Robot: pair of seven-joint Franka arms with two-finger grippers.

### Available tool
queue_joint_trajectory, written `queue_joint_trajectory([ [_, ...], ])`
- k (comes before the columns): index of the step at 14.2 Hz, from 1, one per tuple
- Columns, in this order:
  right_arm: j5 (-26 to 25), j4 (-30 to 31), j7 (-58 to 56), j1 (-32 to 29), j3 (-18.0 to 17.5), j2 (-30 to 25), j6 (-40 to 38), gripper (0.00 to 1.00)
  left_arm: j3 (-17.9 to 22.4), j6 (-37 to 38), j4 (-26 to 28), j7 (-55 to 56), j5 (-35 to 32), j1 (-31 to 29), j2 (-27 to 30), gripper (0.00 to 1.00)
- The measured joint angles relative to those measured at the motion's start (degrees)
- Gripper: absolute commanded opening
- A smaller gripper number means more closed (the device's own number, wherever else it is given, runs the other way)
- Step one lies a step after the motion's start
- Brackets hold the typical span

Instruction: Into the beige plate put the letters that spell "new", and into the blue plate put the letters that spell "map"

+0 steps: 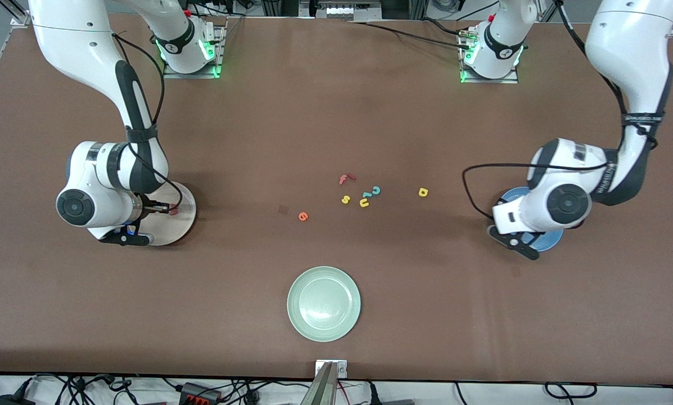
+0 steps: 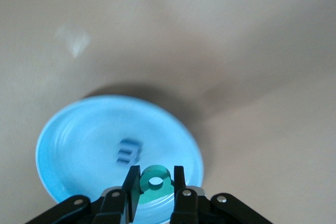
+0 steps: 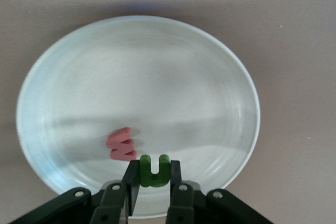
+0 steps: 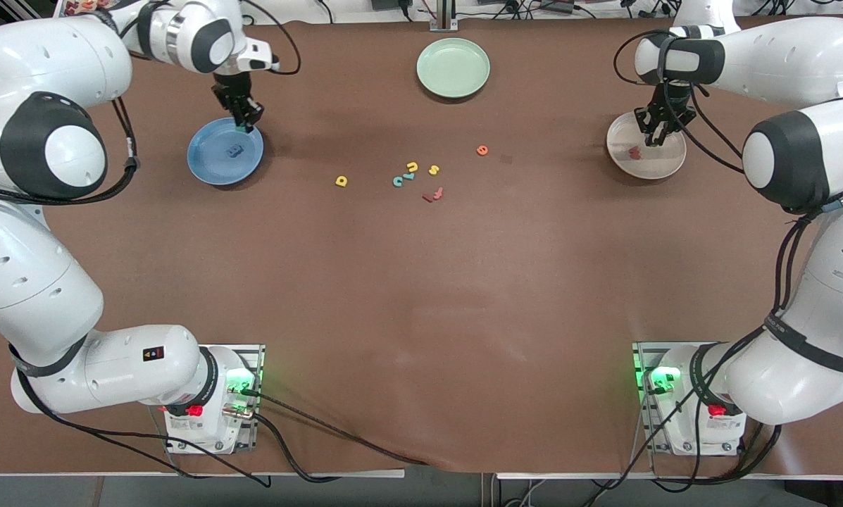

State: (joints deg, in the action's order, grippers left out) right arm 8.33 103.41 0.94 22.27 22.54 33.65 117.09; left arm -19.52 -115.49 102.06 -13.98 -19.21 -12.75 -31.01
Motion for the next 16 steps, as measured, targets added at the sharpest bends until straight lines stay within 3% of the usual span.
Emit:
queue_joint_trajectory([
  [1,0.0,0.01,-0.08,-0.25,0.0,0.06,0.36,0.33,0.01,-1.9,1.67,0.0,0.0,-1.46,-0.46,0.76],
  [2,0.0,0.02,-0.23,-0.44,0.0,0.21,0.9,0.46,0.01,-4.71,3.59,0.01,0.0,-2.64,-0.9,1.0],
  [3,0.0,0.03,-0.61,-0.62,0.0,0.42,1.37,0.91,0.0,-6.63,4.82,0.01,0.0,-3.42,-1.22,1.0],
  [4,0.0,0.03,-0.85,-0.79,0.0,0.62,1.77,1.0,-0.13,-7.24,5.3,0.04,0.0,-3.79,-1.3,1.0],
  [6,0.0,0.01,-1.06,-0.91,-0.03,0.86,2.47,1.0,-1.97,-6.62,5.14,0.4,0.0,-3.91,-0.81,1.0],
  [8,0.01,-0.66,-1.1,-0.69,-0.36,0.84,3.01,1.0,-6.42,-4.9,4.98,5.22,0.04,-3.86,0.37,1.0],
  [12,0.87,-4.66,-1.12,3.07,-2.91,0.41,3.31,1.0,-16.97,-3.22,5.99,32.25,0.05,-0.51,0.33,1.0],
  [14,2.3,-6.42,-0.74,7.66,-3.87,0.4,3.36,1.0,-17.48,-6.81,8.03,39.16,-0.04,3.99,-0.64,1.0],
  [16,2.8,-6.89,-0.6,12.15,-4.1,0.42,4.49,1.0,-16.97,-16.47,12.5,40.81,-3.74,5.28,-1.65,1.0],
])
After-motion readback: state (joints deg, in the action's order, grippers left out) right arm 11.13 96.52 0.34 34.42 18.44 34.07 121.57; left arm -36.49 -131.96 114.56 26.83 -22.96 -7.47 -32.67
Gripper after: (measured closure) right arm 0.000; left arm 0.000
